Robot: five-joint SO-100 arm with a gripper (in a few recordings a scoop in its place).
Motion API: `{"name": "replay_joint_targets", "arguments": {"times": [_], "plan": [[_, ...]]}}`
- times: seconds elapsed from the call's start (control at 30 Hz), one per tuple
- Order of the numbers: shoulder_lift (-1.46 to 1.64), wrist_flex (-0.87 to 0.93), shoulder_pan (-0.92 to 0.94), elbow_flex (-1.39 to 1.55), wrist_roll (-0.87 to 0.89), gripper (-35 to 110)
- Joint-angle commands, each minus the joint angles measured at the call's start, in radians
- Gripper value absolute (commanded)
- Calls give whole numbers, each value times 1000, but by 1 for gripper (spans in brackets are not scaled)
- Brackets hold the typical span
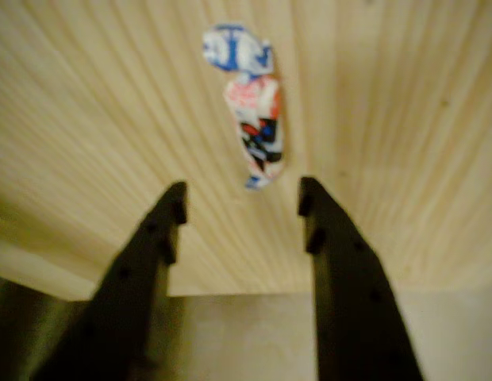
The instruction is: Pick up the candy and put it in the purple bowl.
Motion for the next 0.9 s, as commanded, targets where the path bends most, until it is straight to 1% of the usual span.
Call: {"name": "replay_joint_targets", "arguments": {"times": [0.0, 0.87], "plan": [[14, -6, 12, -74, 0, 19], [-52, -100, 20, 8, 46, 20]]}}
